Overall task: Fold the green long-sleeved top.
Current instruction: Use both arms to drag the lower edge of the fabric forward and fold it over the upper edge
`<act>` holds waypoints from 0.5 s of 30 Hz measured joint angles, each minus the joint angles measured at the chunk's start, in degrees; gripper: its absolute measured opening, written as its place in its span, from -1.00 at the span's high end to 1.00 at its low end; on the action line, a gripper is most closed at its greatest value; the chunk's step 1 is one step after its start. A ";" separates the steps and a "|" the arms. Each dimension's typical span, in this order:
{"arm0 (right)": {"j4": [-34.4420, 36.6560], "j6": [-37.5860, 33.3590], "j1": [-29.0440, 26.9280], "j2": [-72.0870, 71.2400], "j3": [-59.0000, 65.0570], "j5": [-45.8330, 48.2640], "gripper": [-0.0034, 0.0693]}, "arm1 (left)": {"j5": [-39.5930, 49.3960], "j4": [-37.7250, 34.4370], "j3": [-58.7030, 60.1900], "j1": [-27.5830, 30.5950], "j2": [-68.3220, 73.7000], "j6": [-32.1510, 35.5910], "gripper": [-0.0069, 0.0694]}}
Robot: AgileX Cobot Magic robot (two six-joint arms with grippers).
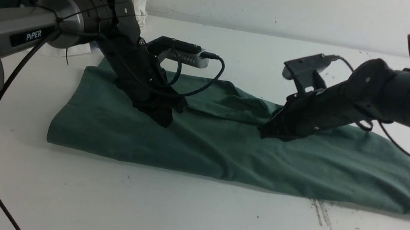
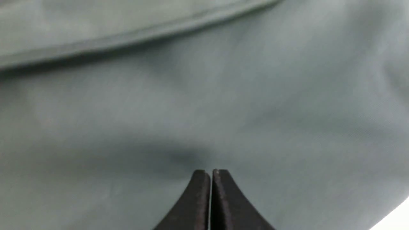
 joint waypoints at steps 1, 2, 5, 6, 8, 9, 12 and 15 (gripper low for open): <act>2.42 -2.32 0.00 1.65 -0.90 -0.44 0.94 | 0.00 -0.34 0.00 -0.26 0.00 0.53 0.84; 4.27 -4.30 0.00 3.30 -2.18 -1.36 0.94 | 0.00 -0.51 0.00 -0.64 0.00 1.07 0.84; 7.94 -6.71 0.05 7.24 -6.69 -7.78 0.94 | 0.26 -0.58 0.00 -1.70 0.00 2.02 0.84; 9.11 -6.60 0.04 8.53 -8.57 -11.59 0.94 | 0.49 -0.58 0.00 -1.98 0.00 2.35 0.84; 10.43 -5.98 0.04 9.74 -10.69 -15.77 0.94 | 0.71 -0.58 0.00 -2.33 0.00 2.76 0.84; 12.00 -4.25 0.04 11.66 -13.49 -23.09 0.94 | 1.58 -0.58 0.00 -2.66 0.00 3.23 0.84; 13.74 -2.41 -0.28 13.52 -16.54 -29.24 0.94 | 1.87 -0.58 0.00 -2.80 0.00 3.38 0.84; 14.16 -1.96 -0.78 13.11 -17.70 -25.78 0.94 | 1.75 0.40 -0.01 -2.80 0.00 3.42 0.84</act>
